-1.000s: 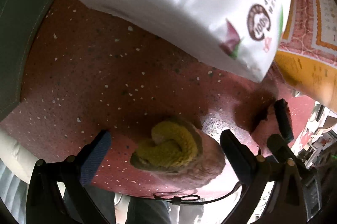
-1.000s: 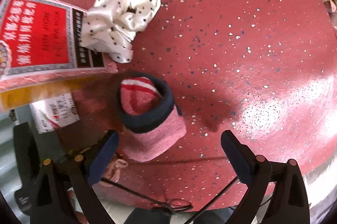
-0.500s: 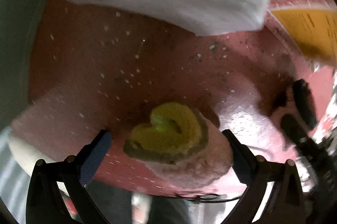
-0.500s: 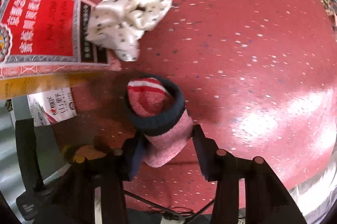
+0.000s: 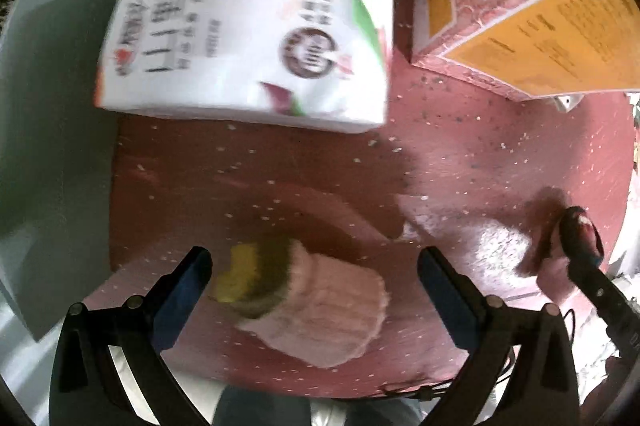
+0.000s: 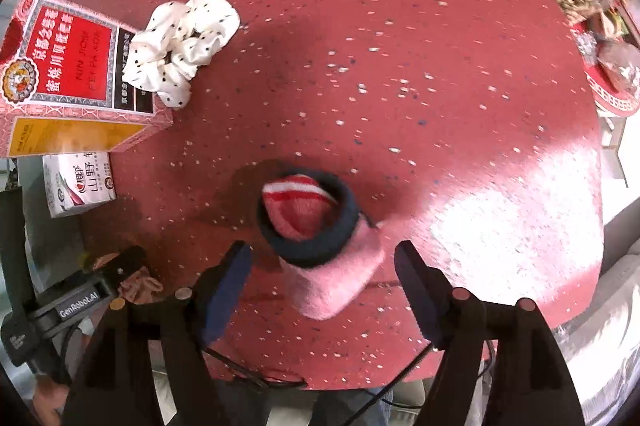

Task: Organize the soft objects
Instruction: 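Lower the left tool onto the knitted pink hat while the right tool approaches the striped sock, then close the left tool on the knitted hat while the right tool closes on the striped sock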

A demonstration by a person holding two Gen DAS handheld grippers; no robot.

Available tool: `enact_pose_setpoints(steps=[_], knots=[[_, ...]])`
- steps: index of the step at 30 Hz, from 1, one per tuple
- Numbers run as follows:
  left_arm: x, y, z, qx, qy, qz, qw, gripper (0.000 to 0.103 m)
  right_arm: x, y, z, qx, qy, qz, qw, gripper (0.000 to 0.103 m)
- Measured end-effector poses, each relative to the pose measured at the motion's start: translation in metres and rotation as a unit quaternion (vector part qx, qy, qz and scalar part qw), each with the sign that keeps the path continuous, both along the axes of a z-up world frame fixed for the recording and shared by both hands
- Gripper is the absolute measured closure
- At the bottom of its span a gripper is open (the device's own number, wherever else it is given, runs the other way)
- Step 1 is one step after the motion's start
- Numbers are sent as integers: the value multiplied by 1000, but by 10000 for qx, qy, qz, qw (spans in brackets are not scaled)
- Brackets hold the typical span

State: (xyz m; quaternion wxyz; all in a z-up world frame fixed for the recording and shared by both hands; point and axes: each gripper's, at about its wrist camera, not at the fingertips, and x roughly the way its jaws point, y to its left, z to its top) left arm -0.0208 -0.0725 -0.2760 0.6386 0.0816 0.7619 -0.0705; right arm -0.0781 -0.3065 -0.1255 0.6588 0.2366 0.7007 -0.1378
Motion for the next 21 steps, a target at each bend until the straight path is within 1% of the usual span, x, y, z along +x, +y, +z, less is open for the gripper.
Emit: enact_pose_setpoints(steps=[3, 5, 9, 10, 13, 15, 17, 19, 21], knots=[[-3, -5, -6, 51, 24, 28, 10000, 0, 7, 1, -11, -36, 120, 139, 9998, 28], [-5, -6, -8, 48, 33, 24, 10000, 0, 9, 9, -19, -76, 189, 116, 9997, 28], [-5, -8, -16, 71, 93, 10, 9999, 0, 10, 8, -27, -106, 285, 105, 9995, 28], [-5, -6, -19, 62, 178, 60, 9998, 0, 18, 12, -32, -108, 310, 103, 9994, 28], [3, -4, -20, -24, 225, 189, 9996, 0, 23, 14, -40, -114, 360, 89, 9992, 28], [7, 6, -21, -33, 208, 128, 9997, 0, 28, 10, -39, -118, 385, 89, 9991, 26], [7, 10, -20, -37, 228, 91, 9997, 0, 31, 12, -42, -36, 343, 88, 9994, 18], [8, 14, -22, -34, 250, 77, 9997, 0, 35, 11, -54, -61, 362, 87, 9993, 18], [8, 14, -21, -31, 248, 77, 9997, 0, 38, 16, -57, -93, 401, 112, 9991, 17]])
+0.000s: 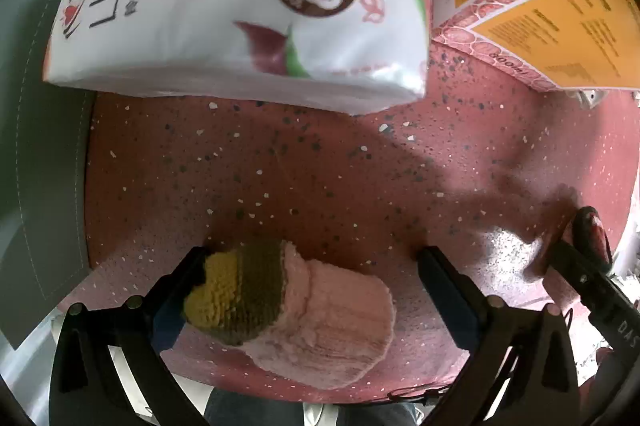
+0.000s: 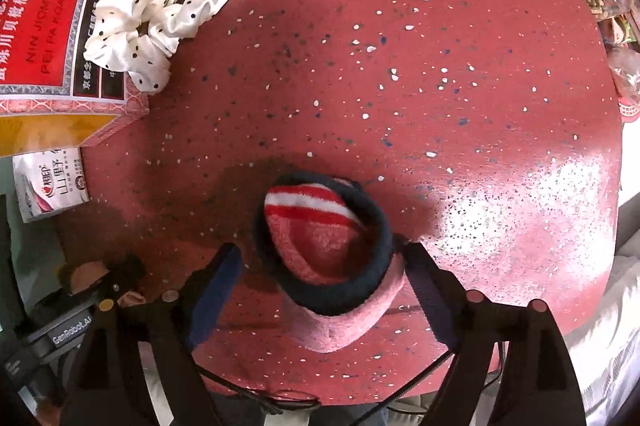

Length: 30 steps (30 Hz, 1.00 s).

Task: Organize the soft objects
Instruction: 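Close the left tool on the knitted hat while the right tool closes on the striped sock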

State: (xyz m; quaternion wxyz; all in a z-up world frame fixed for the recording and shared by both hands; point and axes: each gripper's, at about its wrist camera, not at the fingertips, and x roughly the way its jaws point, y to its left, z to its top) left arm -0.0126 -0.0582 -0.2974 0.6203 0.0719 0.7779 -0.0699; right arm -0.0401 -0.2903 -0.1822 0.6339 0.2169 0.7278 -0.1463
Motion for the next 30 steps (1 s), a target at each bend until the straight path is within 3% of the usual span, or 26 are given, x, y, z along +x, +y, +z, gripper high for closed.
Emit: enact_pose_setpoints(steps=[3, 6, 23, 24, 27, 29, 30], knots=[[0, 1, -6, -6, -20, 0, 10000, 0, 0, 6, -4, -1, -4, 14, 10000, 15], [-1, 0, -7, -6, -22, -2, 10000, 0, 0, 11, -11, 97, 101, 17, 9999, 3], [9, 0, -12, 56, 234, 20, 9997, 0, 6, 24, -22, 31, 117, -9, 9999, 2], [9, 0, -12, 58, 228, 12, 9997, 0, 4, 23, -20, 30, 120, 2, 9999, 3], [9, 0, -10, 55, 244, 9, 9997, 1, 1, 24, -15, -220, 109, 68, 9997, 22], [9, -1, -6, 49, 199, -28, 9998, 5, -1, 24, -11, -377, 122, 156, 9991, 45], [9, -2, -4, 46, 176, -45, 9998, 9, -2, 23, -9, -411, 104, 184, 9989, 49]])
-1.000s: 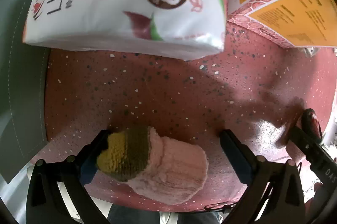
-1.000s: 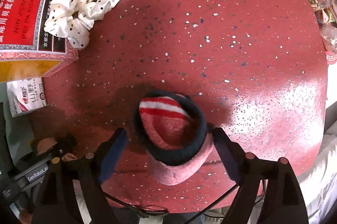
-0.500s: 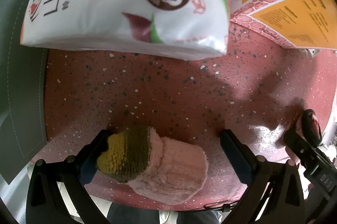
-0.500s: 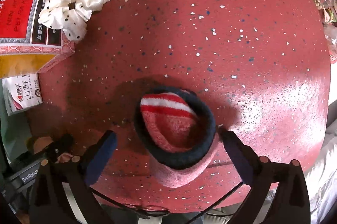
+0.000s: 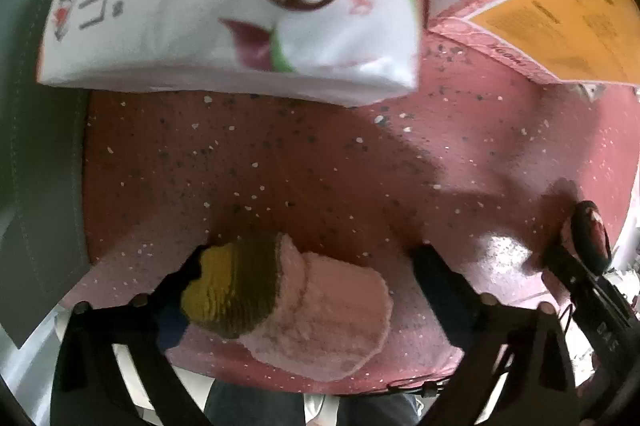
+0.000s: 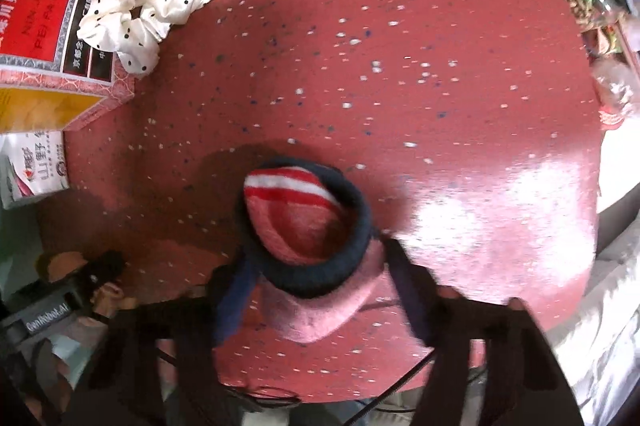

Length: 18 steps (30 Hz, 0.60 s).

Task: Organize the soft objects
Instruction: 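Close the left tool on the knitted hat while the right tool closes on the striped sock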

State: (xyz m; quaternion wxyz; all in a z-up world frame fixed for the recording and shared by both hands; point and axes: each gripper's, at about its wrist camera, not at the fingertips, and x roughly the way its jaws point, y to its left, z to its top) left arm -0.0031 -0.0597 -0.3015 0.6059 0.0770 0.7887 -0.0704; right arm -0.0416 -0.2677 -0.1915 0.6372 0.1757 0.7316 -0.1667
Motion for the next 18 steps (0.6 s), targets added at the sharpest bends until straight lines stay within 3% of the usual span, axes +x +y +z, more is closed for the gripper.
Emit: enact_pose_setpoints(steps=[1, 7, 18], knots=[[0, -1, 2, -7, -28, -23, 10000, 14, -1, -2, 2, 61, -55, -7, 10000, 55], [5, 1, 17, -285, -102, -31, 9995, 42, -5, -14, 9, 194, -145, -151, 9996, 56], [1, 11, 34, -460, -173, -686, 9964, 45, -11, -20, 26, 305, -245, -250, 9989, 56]])
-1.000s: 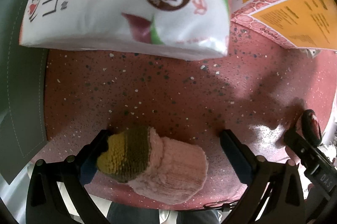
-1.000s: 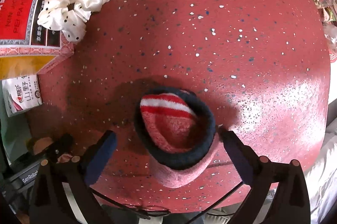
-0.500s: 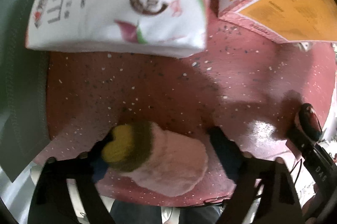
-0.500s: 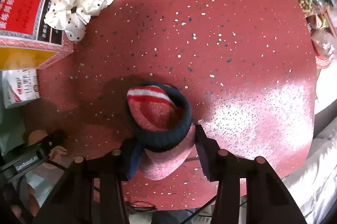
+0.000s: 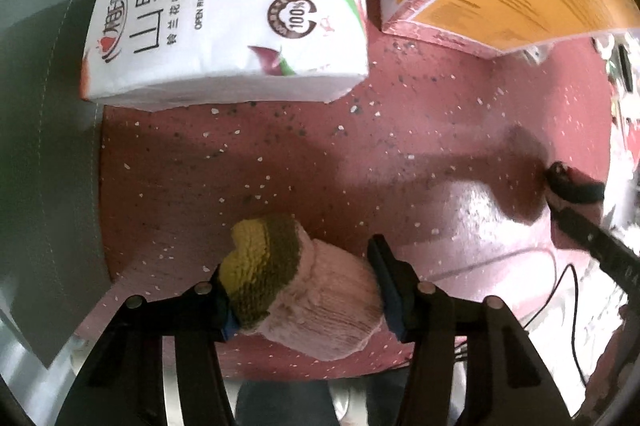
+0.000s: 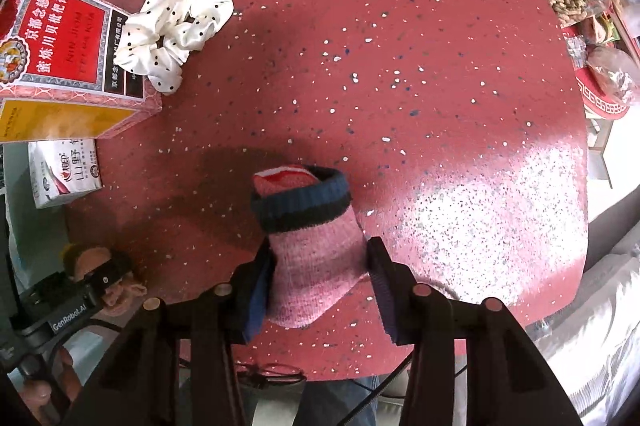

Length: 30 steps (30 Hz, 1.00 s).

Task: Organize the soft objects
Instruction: 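Close the left tool on the knitted hat while the right tool closes on the striped sock, then lift and carry the knitted hat with the left tool while the right tool carries the sock to the box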

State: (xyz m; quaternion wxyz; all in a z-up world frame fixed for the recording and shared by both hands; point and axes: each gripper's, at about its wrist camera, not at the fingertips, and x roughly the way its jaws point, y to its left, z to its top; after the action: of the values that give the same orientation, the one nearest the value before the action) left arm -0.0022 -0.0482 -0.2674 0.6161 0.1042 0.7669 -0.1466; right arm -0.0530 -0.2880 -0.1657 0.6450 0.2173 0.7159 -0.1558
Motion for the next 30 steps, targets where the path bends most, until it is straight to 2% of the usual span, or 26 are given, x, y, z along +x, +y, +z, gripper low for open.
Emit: enact_pose_setpoints(steps=[5, 10, 18, 22, 24, 25, 26, 28, 30], knots=[[-6, -4, 25, -64, -333, -536, 9980, 45, -1, -4, 13, 60, -84, -144, 9998, 56], [-10, -12, 55, -271, -587, -867, 9941, 45, 5, -10, 27, 1, -184, -163, 9997, 56], [-1, -19, 87, -375, -790, -966, 9915, 45, 18, -13, 37, -9, -224, -240, 9995, 56], [4, -10, 96, -380, -847, -1033, 9903, 45, 4, -4, 24, -18, 134, -62, 9999, 55], [5, -6, 95, -378, -839, -1054, 9902, 45, -3, -2, 22, 57, 156, 52, 9998, 48], [4, -7, 97, -378, -815, -1044, 9905, 44, -8, 1, 21, 147, 183, 133, 9996, 32], [5, -5, 95, -376, -782, -1032, 9909, 44, -13, 4, 19, 190, 220, 218, 9993, 25], [6, -3, 94, -363, -745, -1038, 9911, 44, -21, 8, 16, 34, 255, 337, 9991, 25], [5, -3, 93, -333, -744, -1083, 9908, 44, -23, 11, 8, 94, 303, 296, 9991, 25]])
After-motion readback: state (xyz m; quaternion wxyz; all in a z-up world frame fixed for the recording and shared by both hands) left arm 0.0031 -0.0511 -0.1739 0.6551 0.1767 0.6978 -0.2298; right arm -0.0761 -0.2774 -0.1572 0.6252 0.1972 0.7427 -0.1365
